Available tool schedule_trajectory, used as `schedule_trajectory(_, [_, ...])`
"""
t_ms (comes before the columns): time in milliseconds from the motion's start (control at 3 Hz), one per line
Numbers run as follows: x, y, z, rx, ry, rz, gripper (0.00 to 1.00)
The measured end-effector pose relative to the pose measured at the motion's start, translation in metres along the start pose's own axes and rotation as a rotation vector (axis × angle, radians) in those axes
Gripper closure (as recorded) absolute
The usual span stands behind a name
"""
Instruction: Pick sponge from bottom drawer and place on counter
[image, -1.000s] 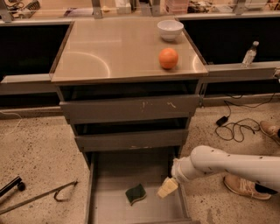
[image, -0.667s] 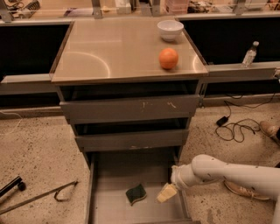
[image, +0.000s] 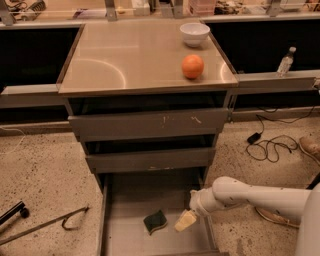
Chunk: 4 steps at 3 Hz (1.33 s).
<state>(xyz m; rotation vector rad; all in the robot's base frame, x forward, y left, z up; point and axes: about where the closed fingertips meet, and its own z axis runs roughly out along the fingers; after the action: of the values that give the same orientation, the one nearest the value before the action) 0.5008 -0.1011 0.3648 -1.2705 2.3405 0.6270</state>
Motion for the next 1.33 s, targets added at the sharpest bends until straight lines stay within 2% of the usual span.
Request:
schedule_trajectory(333, [-0.019, -0.005, 0.059, -0.063, -0.008, -0.06, 0.0])
schedule_trajectory(667, [-0.029, -0.012, 0.111, -0.127, -0.046, -0.087, 0.0])
schedule_trajectory(1000, [-0.022, -0.019, 0.154, -0.183, -0.045, -0.097, 0.0])
schedule_trajectory(1333, [-0.022, -0.019, 0.154, -0.184, -0.045, -0.097, 0.0])
